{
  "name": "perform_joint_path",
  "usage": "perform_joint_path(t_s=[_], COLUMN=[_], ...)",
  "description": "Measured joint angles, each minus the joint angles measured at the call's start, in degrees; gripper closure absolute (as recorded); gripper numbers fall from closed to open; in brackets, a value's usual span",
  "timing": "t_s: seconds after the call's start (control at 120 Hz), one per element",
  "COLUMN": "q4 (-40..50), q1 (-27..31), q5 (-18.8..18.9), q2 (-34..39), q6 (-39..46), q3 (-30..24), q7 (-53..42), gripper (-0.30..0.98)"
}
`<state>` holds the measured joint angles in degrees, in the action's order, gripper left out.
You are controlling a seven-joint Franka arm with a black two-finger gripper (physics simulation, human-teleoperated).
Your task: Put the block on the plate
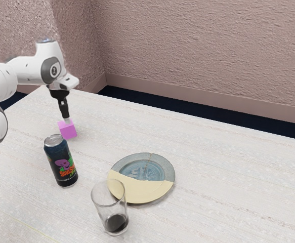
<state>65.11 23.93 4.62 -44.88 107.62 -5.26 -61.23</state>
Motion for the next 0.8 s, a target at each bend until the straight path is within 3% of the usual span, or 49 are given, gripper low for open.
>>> perform_joint_path(t_s=[0.8], q4=[-7.5], q1=[2.4], q5=[-1.2], q2=[-9.1], q6=[3.1], q3=[0.3], q7=[-3.3], gripper=[0.0])
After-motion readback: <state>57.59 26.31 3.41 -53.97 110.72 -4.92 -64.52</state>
